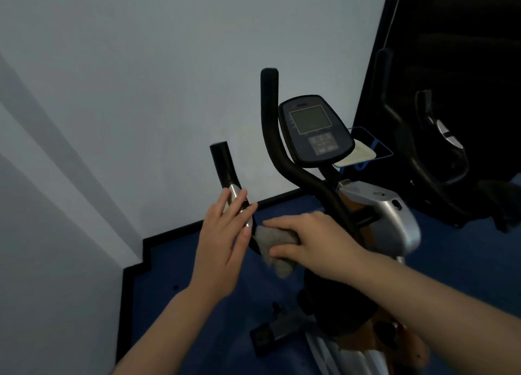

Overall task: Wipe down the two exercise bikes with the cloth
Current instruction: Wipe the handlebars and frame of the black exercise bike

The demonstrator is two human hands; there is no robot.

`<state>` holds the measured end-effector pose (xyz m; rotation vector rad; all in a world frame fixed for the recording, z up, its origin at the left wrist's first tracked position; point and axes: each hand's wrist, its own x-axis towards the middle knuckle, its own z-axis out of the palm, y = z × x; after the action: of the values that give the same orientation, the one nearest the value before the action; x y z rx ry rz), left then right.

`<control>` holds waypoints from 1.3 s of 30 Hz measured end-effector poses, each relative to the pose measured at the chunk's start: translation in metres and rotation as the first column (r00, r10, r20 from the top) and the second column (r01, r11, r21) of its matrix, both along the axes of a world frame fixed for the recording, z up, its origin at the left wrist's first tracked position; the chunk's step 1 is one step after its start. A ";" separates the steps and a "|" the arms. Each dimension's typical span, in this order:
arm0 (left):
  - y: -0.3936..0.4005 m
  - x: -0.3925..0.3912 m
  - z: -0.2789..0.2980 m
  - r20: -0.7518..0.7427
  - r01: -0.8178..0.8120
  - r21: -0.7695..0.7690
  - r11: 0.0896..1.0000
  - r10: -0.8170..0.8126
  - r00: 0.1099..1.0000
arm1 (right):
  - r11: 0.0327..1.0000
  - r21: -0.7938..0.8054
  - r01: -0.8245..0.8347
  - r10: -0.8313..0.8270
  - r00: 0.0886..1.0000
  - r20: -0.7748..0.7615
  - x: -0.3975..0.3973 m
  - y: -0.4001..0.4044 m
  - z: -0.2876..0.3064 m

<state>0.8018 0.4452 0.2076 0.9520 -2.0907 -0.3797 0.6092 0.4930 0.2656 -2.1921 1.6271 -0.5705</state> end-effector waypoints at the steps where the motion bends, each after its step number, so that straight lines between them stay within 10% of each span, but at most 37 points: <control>1: -0.002 0.003 0.000 0.010 0.010 -0.009 1.000 -0.010 1.000 | 1.000 0.006 0.017 -0.017 1.000 0.020 0.002 0.001 0.001; 12: -0.039 0.012 0.027 0.084 0.079 0.024 0.997 -0.081 0.993 | 0.970 -0.048 0.237 -0.241 0.966 -0.090 0.044 0.002 -0.002; 20: -0.033 0.001 0.020 -0.202 0.127 0.155 0.980 -0.095 0.975 | 0.951 -0.017 0.308 -0.308 0.945 -0.105 0.053 -0.004 0.000; 26: -0.049 0.016 0.016 0.023 0.177 0.026 0.984 -0.177 0.984 | 0.961 0.027 0.276 -0.269 0.950 -0.159 0.020 0.012 0.008; 39: -0.046 0.007 0.009 -0.072 0.193 0.044 0.980 -0.190 0.979 | 0.943 -0.062 0.326 -0.331 0.935 -0.128 0.045 0.007 -0.003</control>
<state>0.8090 0.3991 0.2163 0.7578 -2.1258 -0.5594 0.6540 0.5005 0.2621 -2.0358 2.0954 -0.5540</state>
